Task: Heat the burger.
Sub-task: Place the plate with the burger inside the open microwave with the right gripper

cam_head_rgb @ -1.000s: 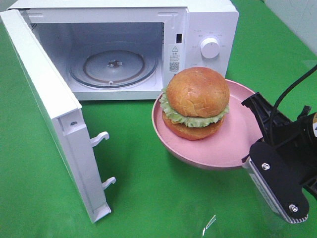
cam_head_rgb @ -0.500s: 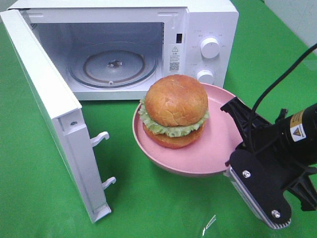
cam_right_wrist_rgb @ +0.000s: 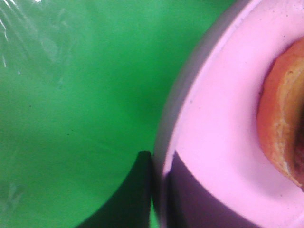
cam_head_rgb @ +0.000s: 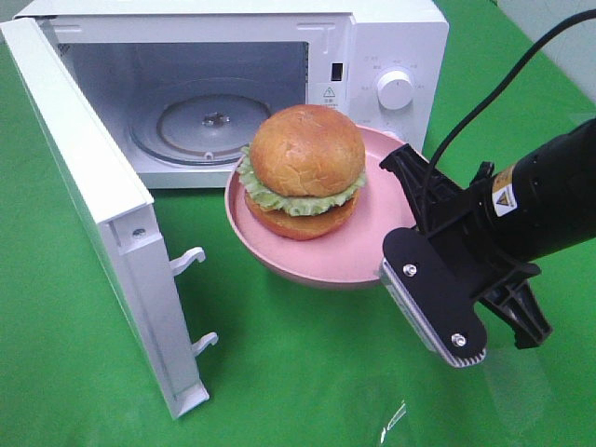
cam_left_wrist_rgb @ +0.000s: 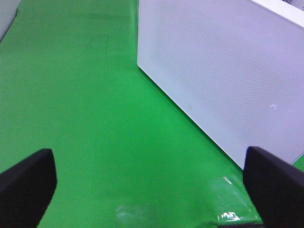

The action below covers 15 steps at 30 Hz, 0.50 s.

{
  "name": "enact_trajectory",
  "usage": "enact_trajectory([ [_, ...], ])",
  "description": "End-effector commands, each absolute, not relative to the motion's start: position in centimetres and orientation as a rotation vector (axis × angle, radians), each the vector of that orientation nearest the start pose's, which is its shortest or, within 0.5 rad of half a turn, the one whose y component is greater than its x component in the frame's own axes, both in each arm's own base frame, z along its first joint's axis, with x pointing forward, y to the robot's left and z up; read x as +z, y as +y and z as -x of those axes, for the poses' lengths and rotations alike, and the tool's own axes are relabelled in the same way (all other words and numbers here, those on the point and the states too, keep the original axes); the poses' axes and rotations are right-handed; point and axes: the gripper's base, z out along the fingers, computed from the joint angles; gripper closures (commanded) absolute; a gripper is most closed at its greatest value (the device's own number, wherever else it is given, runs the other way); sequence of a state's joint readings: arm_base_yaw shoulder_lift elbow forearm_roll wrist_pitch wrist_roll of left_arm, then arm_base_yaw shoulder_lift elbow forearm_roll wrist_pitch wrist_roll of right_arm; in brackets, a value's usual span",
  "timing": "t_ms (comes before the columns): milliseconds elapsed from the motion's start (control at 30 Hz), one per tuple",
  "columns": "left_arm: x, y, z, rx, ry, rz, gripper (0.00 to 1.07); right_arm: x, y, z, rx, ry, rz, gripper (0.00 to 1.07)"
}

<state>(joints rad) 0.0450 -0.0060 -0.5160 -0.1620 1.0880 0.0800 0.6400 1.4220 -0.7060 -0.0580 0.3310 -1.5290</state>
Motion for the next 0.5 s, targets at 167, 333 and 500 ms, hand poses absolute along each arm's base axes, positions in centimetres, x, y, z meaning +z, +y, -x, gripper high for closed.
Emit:
enact_trajectory([
  [167, 28.2, -1.4, 1.1, -0.118, 2.008, -0.053, 0.06, 20.9, 18.2, -22.3, -0.394, 1.073, 2.261, 1.07],
  [333, 28.2, -1.4, 1.1, -0.118, 2.008, -0.053, 0.06, 20.7, 18.9, -23.1, -0.392, 1.075, 2.262, 1.07],
  [500, 28.2, -1.4, 1.1, -0.118, 2.008, -0.053, 0.06, 20.6, 19.7, -24.1, -0.385, 1.096, 2.248, 1.07],
])
